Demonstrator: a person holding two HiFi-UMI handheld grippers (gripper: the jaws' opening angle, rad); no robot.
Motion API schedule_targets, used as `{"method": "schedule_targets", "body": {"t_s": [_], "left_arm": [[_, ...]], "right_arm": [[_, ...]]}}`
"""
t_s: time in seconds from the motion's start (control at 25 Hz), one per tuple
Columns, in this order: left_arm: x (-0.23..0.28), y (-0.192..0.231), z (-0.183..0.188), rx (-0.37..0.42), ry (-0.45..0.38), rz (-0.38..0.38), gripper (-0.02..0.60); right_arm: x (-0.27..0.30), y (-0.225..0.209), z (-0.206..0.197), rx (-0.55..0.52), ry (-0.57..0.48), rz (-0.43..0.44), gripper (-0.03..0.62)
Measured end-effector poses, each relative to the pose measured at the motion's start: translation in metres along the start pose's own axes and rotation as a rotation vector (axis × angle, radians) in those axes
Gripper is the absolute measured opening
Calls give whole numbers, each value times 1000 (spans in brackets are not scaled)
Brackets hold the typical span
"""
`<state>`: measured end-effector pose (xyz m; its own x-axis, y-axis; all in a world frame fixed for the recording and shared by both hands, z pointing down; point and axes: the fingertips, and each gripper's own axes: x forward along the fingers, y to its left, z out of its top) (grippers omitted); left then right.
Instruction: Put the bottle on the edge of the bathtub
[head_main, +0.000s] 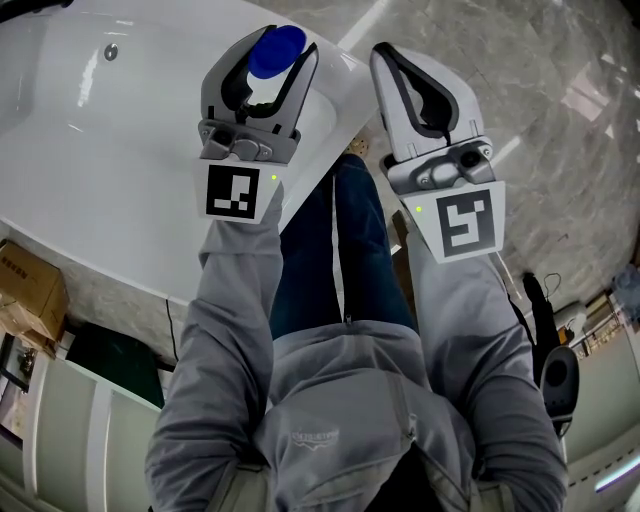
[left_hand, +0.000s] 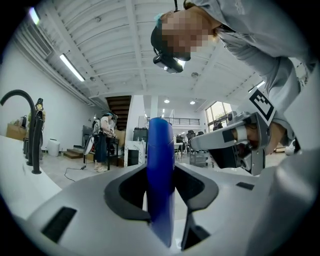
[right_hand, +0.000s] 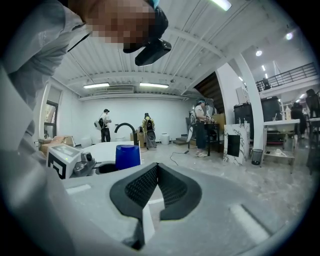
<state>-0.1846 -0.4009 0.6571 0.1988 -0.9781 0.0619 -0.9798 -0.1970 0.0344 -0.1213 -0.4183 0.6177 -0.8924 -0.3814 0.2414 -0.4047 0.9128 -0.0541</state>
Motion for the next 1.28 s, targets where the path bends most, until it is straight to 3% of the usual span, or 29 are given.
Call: {"method": "schedule_targets", "body": {"t_s": [0.56, 1.0, 1.16, 1.28], "left_arm": [[8, 4, 4, 11, -47, -18, 155], [1, -1, -10, 11, 3, -30, 155], [0, -3, -24, -24, 56, -46, 238], [-5, 0, -33, -85, 91, -7, 287]], "right_arm": [[-3, 11, -11, -4, 23, 20, 3], [-9, 10, -4, 1, 15, 28, 3], [-13, 11, 2, 4, 6, 27, 3], [-18, 12, 7, 11, 5, 31, 3]]}}
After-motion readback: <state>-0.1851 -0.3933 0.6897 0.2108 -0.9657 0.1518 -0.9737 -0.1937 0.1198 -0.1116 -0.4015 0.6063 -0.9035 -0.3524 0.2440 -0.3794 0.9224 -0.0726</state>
